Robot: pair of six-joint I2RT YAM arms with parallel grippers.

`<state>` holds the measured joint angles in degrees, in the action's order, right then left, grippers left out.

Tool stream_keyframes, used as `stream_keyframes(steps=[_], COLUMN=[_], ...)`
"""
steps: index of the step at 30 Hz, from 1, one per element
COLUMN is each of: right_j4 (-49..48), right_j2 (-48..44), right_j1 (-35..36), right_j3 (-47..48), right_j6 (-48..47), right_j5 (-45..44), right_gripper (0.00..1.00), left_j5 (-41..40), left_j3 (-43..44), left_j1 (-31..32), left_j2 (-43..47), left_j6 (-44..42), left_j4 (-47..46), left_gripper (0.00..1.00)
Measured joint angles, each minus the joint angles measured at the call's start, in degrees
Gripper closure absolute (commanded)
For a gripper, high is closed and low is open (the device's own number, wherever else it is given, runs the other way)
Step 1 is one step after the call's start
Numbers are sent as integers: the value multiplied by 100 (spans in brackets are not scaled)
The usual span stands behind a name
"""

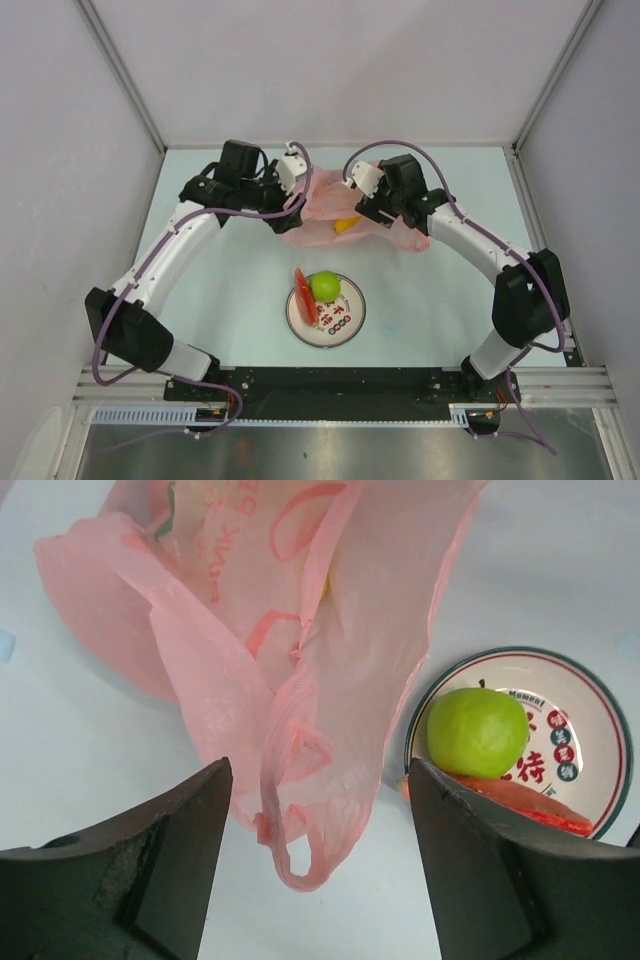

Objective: Take the fake fruits out of the plastic bag
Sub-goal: Adjust the plastic bag at the center of the board.

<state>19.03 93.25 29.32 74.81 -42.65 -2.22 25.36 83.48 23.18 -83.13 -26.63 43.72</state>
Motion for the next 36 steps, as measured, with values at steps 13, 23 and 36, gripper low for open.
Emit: stream_keyframes(steps=[13,23,36], right_j4=[-1209,-1263,-166], right_j2=[984,890,153], right_j1=[-13,-140,481], right_j3=[-33,1314,1029], right_j6=[-1104,74,890], right_j5=[-1169,-1073,695], right_gripper=[83,32,66], left_j5=[-914,-1488,-1298], left_j3=[59,-332,-315], left_j1=[236,238,243], left_j2=[-433,542,411], left_j6=[-225,317,1003], left_j4=[-39,-1598,-1932], left_gripper=[100,100,100])
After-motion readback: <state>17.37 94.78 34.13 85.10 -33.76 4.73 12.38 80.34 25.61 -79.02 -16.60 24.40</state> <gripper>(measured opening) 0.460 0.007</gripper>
